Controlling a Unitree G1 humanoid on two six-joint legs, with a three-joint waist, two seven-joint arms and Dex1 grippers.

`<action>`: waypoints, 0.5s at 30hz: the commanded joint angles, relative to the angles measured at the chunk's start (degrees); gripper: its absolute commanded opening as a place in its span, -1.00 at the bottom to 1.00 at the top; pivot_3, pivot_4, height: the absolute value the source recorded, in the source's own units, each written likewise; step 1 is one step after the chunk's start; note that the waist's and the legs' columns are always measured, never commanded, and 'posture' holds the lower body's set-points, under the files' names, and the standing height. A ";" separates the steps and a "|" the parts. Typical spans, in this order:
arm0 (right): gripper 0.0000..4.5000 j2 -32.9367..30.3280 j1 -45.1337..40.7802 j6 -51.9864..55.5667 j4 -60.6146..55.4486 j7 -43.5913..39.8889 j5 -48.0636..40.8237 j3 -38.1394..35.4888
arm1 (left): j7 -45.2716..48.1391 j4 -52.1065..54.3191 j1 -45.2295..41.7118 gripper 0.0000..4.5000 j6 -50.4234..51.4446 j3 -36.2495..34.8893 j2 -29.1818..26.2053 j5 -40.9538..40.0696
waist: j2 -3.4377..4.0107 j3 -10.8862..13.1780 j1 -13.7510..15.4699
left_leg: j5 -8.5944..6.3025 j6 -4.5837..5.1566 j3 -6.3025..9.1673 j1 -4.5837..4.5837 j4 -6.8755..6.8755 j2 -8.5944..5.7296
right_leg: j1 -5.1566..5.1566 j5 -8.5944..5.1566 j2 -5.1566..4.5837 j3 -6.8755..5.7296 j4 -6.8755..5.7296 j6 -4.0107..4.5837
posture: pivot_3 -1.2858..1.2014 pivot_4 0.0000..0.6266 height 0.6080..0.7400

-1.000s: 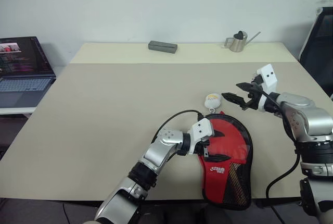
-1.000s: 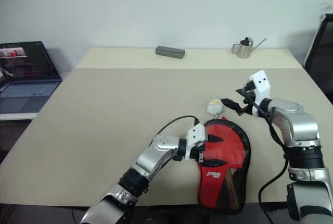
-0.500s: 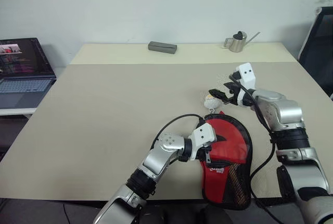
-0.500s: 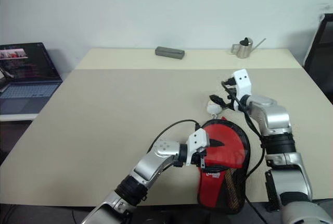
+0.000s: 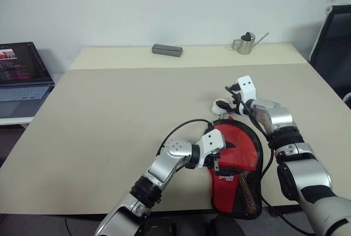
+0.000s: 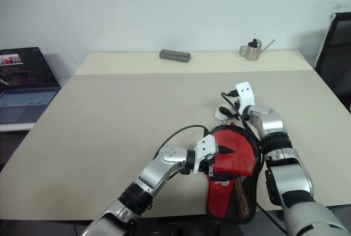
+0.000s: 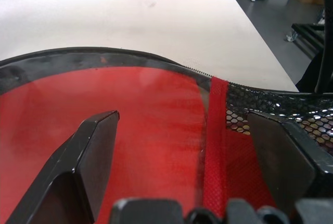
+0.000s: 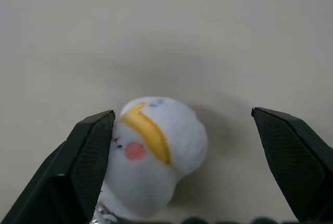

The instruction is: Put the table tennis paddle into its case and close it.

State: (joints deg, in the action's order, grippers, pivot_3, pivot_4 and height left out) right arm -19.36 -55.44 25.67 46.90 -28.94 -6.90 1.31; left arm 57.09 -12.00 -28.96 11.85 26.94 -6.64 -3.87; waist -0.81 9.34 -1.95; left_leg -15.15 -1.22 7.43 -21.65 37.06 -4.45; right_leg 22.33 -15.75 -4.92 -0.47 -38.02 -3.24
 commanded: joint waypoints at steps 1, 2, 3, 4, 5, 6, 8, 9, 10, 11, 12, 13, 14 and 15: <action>1.00 0.91 -2.92 -3.86 3.71 0.70 1.40 -0.34 | 0.20 -1.44 -0.47 0.88 -0.58 0.05 -0.24 0.22 | 0.01 0.00 -0.01 | 0.00 0.00 0.00 0.01 0.00 0.00 | -0.01 0.00 0.00 0.00 0.00 0.00 | 0.03 -0.52 1.00; 1.00 1.28 -3.42 -4.07 4.63 0.44 1.40 -0.50 | 0.20 -1.55 -0.62 0.88 -0.65 0.04 -0.25 0.24 | 0.01 0.00 0.02 | 0.00 0.00 0.00 0.02 0.00 0.00 | -0.01 0.00 0.00 0.00 -0.01 0.00 | 0.03 -0.52 1.00; 1.00 1.68 -3.89 -4.01 5.34 0.20 1.22 -0.85 | 0.18 -1.72 -0.77 0.88 -0.75 0.01 -0.26 0.26 | 0.01 -0.01 0.02 | 0.01 0.00 0.01 0.02 0.00 0.00 | -0.01 0.00 0.00 -0.01 -0.01 0.01 | 0.03 -0.52 1.00; 1.00 2.08 -4.43 -3.46 5.88 -0.19 0.89 -1.17 | 0.16 -1.89 -0.93 0.88 -0.85 -0.07 -0.30 0.28 | 0.01 -0.01 0.01 | 0.01 0.00 0.01 0.02 0.00 0.00 | -0.01 0.01 0.00 0.00 -0.01 0.01 | 0.03 -0.52 1.00; 1.00 2.39 -4.89 -2.67 6.27 -0.86 0.59 -1.32 | 0.14 -2.02 -1.07 0.88 -0.93 -0.14 -0.35 0.29 | 0.01 -0.01 0.01 | 0.01 0.00 0.01 0.02 0.00 0.00 | -0.01 0.01 0.00 0.01 -0.02 0.01 | 0.03 -0.52 1.00; 1.00 2.74 -5.45 -0.93 6.78 -1.36 0.01 -1.74 | 0.11 -2.35 -1.30 0.88 -1.14 -0.25 -0.42 0.31 | 0.01 -0.01 0.01 | 0.01 0.00 0.01 0.02 0.00 0.00 | -0.01 0.01 0.00 0.00 -0.02 0.01 | 0.03 -0.52 1.00; 1.00 2.99 -6.16 1.08 7.84 -2.06 -0.24 -2.00 | 0.06 -2.85 -1.65 0.88 -1.47 -0.38 -0.51 0.30 | 0.01 -0.01 0.02 | 0.01 0.00 0.01 0.02 0.00 0.00 | -0.01 0.01 0.00 0.01 -0.02 0.02 | 0.03 -0.52 1.00; 1.00 2.89 -6.32 1.12 8.35 -2.05 0.23 -1.77 | 0.03 -3.02 -1.77 0.88 -1.60 -0.42 -0.54 0.31 | 0.01 -0.01 0.03 | 0.01 0.00 0.02 0.02 0.00 0.00 | -0.01 0.01 0.00 0.00 -0.02 0.02 | 0.03 -0.52 1.00; 1.00 2.77 -6.41 0.79 8.85 -1.91 0.66 -1.60 | 0.01 -3.17 -1.86 0.88 -1.70 -0.45 -0.54 0.31 | 0.02 -0.01 0.04 | 0.01 0.00 0.02 0.02 0.00 0.00 | 0.00 0.01 0.00 0.00 -0.01 0.02 | 0.03 -0.52 1.00; 1.00 2.67 -6.55 0.76 9.33 -1.80 0.82 -1.64 | -0.01 -3.25 -1.93 0.88 -1.76 -0.48 -0.56 0.30 | 0.02 -0.01 0.04 | 0.01 0.00 0.03 0.01 0.00 0.00 | 0.00 0.01 0.00 0.00 -0.01 0.02 | 0.03 -0.52 1.00; 1.00 2.62 -6.68 0.70 9.71 -1.72 0.88 -1.74 | -0.02 -3.38 -2.01 0.88 -1.83 -0.48 -0.55 0.29 | 0.02 -0.01 0.04 | 0.01 0.00 0.02 0.02 0.00 0.00 | -0.01 0.01 0.00 0.00 -0.01 0.02 | 0.03 -0.52 1.00; 1.00 2.61 -6.90 0.49 9.94 -1.63 0.72 -2.10 | -0.03 -3.46 -2.07 0.88 -1.87 -0.48 -0.56 0.29 | 0.02 -0.01 0.03 | 0.01 0.00 0.02 0.02 0.00 0.00 | 0.00 0.01 0.00 0.00 -0.01 0.02 | 0.03 -0.52 1.00; 1.00 2.64 -7.09 0.35 10.12 -1.59 0.60 -2.37 | -0.02 -3.56 -2.11 0.88 -1.94 -0.49 -0.59 0.29 | 0.03 -0.02 0.02 | 0.01 0.00 0.02 0.02 0.00 0.00 | 0.00 0.01 0.00 0.00 -0.02 0.02 | 0.03 -0.52 1.00; 1.00 2.68 -7.23 0.21 10.25 -1.58 0.57 -2.55 | -0.01 -3.64 -2.13 0.88 -2.00 -0.50 -0.61 0.28 | 0.03 -0.02 0.02 | 0.01 0.00 0.02 0.02 0.00 0.00 | 0.00 0.01 0.00 0.01 -0.02 0.02 | 0.03 -0.52 1.00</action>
State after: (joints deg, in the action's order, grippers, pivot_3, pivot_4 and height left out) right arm -16.29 -60.67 26.28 57.63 -30.43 -5.84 -0.08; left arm 57.04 -14.85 -30.81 10.05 26.77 -7.03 -3.85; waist -0.78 9.32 -1.93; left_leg -15.13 -1.23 7.45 -21.63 37.06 -4.46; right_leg 22.32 -15.73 -4.92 -0.46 -38.04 -3.22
